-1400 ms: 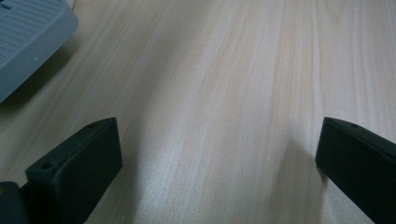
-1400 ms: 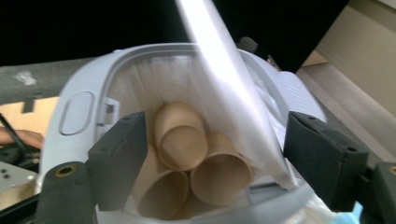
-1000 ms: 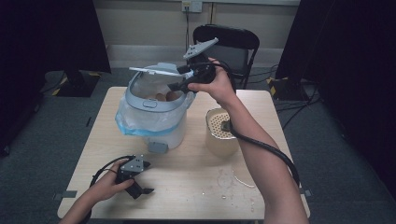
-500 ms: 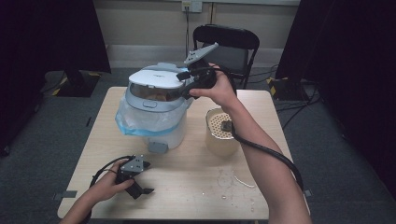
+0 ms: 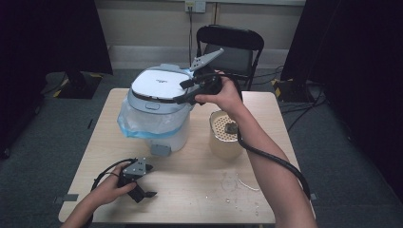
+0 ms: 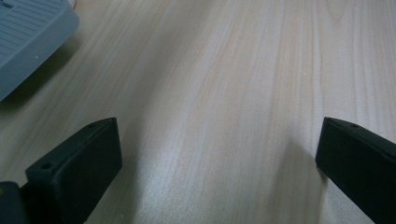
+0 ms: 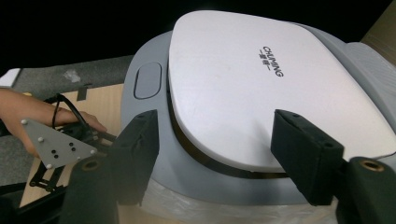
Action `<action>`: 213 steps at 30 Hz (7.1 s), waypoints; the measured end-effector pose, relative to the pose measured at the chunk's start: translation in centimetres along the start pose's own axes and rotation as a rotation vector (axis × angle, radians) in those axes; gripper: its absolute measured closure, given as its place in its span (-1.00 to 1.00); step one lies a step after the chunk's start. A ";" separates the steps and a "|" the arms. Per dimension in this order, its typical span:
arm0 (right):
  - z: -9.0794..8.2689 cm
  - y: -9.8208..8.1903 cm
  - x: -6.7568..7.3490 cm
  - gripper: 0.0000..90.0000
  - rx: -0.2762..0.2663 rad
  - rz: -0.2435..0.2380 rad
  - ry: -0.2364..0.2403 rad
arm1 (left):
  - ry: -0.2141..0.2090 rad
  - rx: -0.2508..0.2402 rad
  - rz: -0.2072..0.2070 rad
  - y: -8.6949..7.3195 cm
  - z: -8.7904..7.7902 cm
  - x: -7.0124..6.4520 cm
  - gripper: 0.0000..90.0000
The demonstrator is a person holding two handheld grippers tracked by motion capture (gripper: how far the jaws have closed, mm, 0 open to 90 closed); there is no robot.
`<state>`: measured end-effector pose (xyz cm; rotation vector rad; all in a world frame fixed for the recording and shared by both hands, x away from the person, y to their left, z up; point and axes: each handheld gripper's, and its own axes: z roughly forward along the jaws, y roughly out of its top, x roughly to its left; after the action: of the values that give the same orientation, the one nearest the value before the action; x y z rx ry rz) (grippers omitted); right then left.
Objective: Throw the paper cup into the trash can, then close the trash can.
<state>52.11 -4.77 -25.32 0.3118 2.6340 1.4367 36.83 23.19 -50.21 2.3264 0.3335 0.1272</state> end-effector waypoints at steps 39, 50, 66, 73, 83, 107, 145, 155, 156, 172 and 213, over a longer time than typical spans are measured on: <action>2.4 1.1 -0.1 0.93 0.032 0.038 -0.091 | 0.000 0.003 -0.002 0.0 0.0 0.0 -1.00; 2.7 1.0 0.0 1.00 0.031 0.023 -0.087 | 0.000 0.003 -0.001 0.0 0.0 0.0 -1.00; 2.4 0.7 0.0 0.57 0.002 0.044 -0.075 | -0.007 -0.005 0.006 0.0 0.1 0.1 -1.00; 1.3 0.3 0.1 -0.15 0.012 0.076 -0.120 | -0.007 -0.005 0.006 0.0 0.1 0.1 -1.00; -1.6 -1.5 1.3 -0.61 -0.002 0.078 -0.165 | -0.007 -0.005 0.010 0.0 0.1 0.1 -1.00; -6.3 -8.9 3.7 -0.67 0.000 0.146 -0.194 | -0.003 -0.009 0.007 0.0 0.1 0.1 -1.00; -5.1 -16.7 7.2 -0.67 0.063 0.153 -0.166 | -0.008 -0.008 -0.002 0.0 0.1 0.0 -1.00; -5.5 -18.7 8.0 -0.68 0.060 0.163 -0.184 | -0.008 -0.008 -0.001 0.0 0.1 0.0 -1.00; -5.6 -18.8 7.9 -0.68 0.055 0.167 -0.188 | -0.008 -0.008 -0.002 0.0 0.1 0.0 -1.00; -8.4 -19.0 8.2 -0.67 0.047 0.158 -0.200 | -0.008 -0.008 -0.002 0.0 0.1 0.0 -1.00; -8.3 -26.5 10.7 -0.67 0.109 0.200 -0.185 | -0.010 -0.009 0.001 0.0 0.1 0.1 -1.00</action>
<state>36.84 -23.00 -43.26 0.7024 2.5944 1.2480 36.90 23.12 -50.32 2.3174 0.3266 0.1177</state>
